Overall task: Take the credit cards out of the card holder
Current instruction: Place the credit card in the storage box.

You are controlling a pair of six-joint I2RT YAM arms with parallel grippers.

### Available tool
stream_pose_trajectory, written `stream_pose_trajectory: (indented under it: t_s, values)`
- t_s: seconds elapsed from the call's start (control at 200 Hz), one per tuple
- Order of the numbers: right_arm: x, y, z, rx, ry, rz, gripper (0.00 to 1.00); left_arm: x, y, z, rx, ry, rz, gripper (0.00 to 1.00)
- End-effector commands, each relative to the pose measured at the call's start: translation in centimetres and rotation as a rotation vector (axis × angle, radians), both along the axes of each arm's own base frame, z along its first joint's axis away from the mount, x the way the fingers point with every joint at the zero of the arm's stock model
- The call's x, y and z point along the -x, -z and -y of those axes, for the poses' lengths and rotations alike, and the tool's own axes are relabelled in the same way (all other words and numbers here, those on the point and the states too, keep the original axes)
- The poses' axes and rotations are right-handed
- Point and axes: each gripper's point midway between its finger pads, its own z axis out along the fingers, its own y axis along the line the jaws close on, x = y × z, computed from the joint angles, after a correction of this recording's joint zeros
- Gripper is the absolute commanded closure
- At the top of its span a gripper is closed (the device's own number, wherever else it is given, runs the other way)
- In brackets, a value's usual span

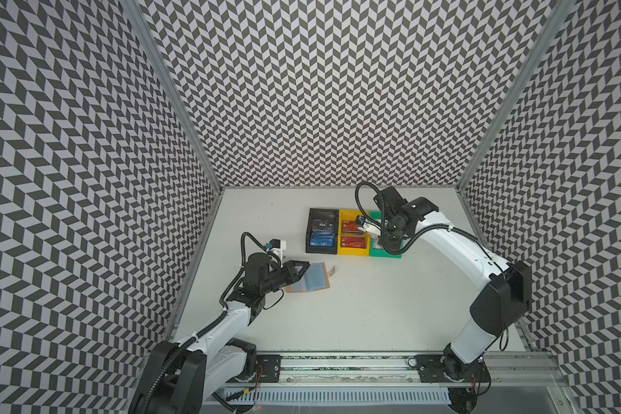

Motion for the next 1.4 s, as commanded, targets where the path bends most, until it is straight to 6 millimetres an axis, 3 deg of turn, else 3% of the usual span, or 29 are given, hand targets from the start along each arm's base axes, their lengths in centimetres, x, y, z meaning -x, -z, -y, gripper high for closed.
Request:
stream_pose_trajectory:
  t_s: [0.0, 0.421, 0.726, 0.761, 1.026, 1.397]
  values:
    - [-0.9, -0.2, 2.1, 0.105, -0.085, 0.022, 1.00, -0.6, -0.6, -0.3, -0.014, -0.007, 0.027, 0.79]
    - [-2.6, 3.2, 1.8, 0.130, -0.191, -0.062, 1.00, -1.6, 1.1, -0.9, -0.047, -0.038, -0.002, 0.79]
    - [-3.0, 5.9, 3.0, 0.162, -0.198, -0.122, 1.00, -2.4, 1.7, -1.1, -0.057, -0.048, -0.015, 0.80]
    - [-3.7, 6.0, 2.8, 0.153, -0.198, -0.094, 1.00, -2.5, 1.9, -1.1, -0.059, -0.048, -0.019, 0.80]
    - [-3.9, 8.5, 3.2, 0.169, -0.200, -0.147, 1.00, -2.9, 2.9, -1.0, -0.069, -0.041, -0.043, 0.81]
    - [-4.2, 10.6, 3.4, 0.188, -0.203, -0.190, 1.00, -3.4, 3.4, -1.3, -0.080, -0.051, -0.052, 0.81]
